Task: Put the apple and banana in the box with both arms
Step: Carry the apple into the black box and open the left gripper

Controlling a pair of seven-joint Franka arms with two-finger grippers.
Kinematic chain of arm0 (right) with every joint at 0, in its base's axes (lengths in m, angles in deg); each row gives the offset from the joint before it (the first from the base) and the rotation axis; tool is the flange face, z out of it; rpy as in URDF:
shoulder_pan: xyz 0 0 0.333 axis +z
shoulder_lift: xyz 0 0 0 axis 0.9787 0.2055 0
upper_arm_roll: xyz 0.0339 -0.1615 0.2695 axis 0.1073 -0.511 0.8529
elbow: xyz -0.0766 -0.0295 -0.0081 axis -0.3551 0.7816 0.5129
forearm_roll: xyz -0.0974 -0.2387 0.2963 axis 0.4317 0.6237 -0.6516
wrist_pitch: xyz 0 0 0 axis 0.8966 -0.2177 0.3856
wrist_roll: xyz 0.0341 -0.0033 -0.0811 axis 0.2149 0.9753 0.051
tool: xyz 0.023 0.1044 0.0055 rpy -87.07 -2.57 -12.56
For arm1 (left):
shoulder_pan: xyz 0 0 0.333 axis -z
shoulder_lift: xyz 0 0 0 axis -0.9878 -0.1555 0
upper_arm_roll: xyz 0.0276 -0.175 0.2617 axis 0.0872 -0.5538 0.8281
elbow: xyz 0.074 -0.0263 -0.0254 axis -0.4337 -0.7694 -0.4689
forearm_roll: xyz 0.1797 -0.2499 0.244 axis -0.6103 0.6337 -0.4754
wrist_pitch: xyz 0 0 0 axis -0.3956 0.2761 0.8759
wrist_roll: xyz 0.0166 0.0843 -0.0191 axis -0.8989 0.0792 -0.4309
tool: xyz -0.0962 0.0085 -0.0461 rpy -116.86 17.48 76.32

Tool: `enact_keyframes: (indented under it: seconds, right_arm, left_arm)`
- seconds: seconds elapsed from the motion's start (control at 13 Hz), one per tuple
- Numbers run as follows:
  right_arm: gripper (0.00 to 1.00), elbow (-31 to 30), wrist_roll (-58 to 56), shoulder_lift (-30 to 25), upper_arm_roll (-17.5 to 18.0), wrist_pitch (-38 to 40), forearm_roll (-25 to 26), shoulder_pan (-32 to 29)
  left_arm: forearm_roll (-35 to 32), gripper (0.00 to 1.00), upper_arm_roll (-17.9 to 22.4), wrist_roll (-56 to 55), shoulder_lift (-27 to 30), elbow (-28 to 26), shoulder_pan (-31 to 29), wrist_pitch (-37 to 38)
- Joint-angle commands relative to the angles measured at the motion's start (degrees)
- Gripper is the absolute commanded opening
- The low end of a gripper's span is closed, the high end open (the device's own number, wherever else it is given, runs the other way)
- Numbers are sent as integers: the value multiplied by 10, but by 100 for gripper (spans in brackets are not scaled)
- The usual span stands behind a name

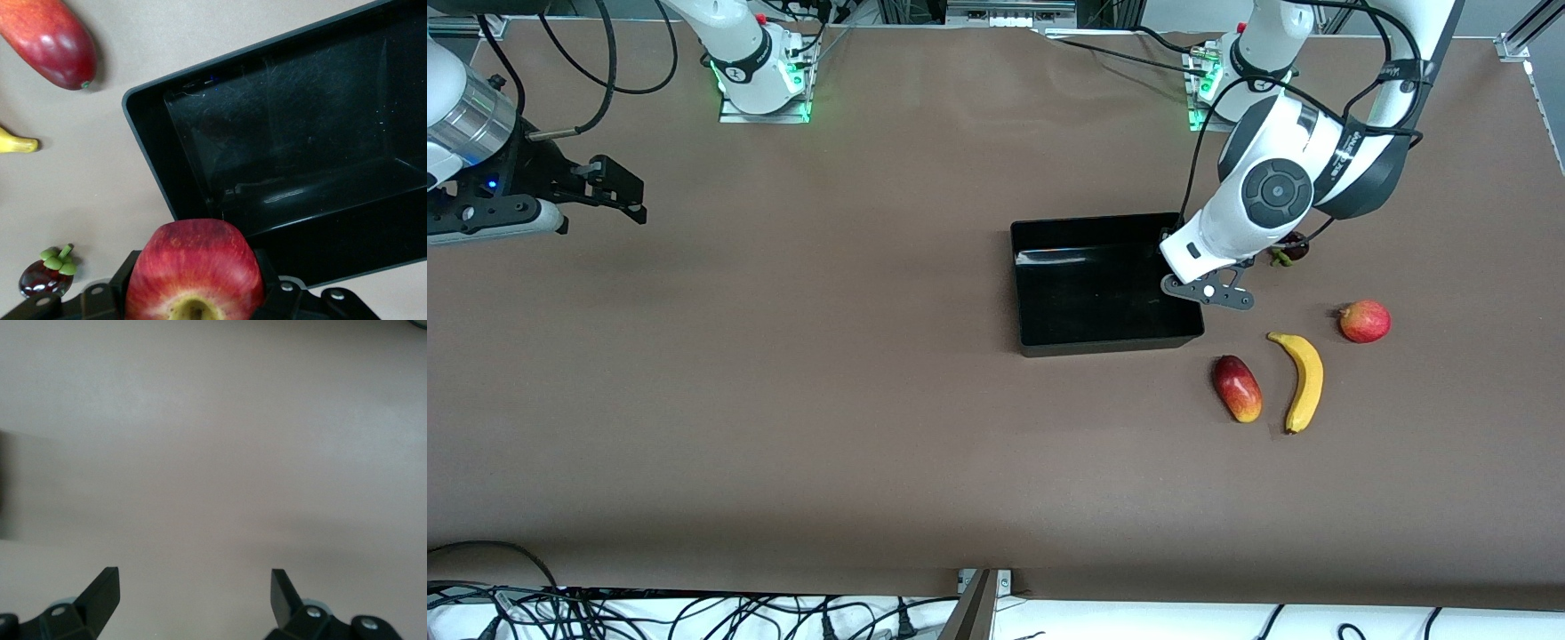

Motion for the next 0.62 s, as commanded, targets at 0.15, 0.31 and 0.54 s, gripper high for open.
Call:
enact_keyframes:
  seconds: [0.15,0.31,0.54]
  right_arm:
    - [100,10,-2,2,-1,4,3,2]
    - [100,10,-2,2,-1,4,3,2]
    - [100,10,-2,2,-1,4,3,1]
  left_arm:
    - [0,22,-2,-95,-20,-64,54,-102]
    - [-1,23,-2,-115,-37,-101,65,-173]
    - [-7,24,-1,-124,-71,-134,67,-253]
